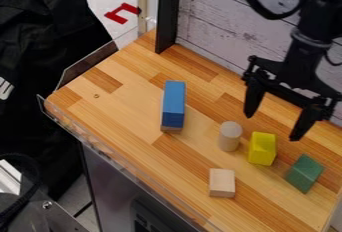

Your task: Put the green cube to the right side of the table, next to the yellow cube

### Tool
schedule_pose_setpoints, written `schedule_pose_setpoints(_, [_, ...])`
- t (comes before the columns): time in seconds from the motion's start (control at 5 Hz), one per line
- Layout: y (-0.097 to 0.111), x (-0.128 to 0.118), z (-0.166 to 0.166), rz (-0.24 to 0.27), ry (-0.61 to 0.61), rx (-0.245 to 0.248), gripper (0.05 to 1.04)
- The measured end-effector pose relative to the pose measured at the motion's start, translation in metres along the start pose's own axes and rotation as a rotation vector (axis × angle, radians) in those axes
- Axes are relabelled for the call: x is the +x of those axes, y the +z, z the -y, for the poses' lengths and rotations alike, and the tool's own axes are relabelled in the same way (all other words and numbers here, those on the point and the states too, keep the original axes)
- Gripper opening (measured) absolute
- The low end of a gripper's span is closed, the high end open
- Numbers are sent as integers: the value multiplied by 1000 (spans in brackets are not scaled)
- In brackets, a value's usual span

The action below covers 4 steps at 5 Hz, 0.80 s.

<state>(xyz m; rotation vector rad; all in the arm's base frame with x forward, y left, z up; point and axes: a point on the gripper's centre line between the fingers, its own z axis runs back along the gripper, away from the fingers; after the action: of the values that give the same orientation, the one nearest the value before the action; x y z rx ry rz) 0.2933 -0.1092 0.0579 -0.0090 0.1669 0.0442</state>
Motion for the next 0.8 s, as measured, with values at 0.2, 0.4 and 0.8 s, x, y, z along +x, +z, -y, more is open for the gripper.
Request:
schedule_pose_setpoints(0.2, [-9, -5, -9, -28, 27, 2, 996])
schedule_pose_setpoints(0.4, [-6, -9, -18, -20, 47, -1, 996])
schedule_pose_setpoints(0.8, [16, -13, -27, 48, 73, -4, 996])
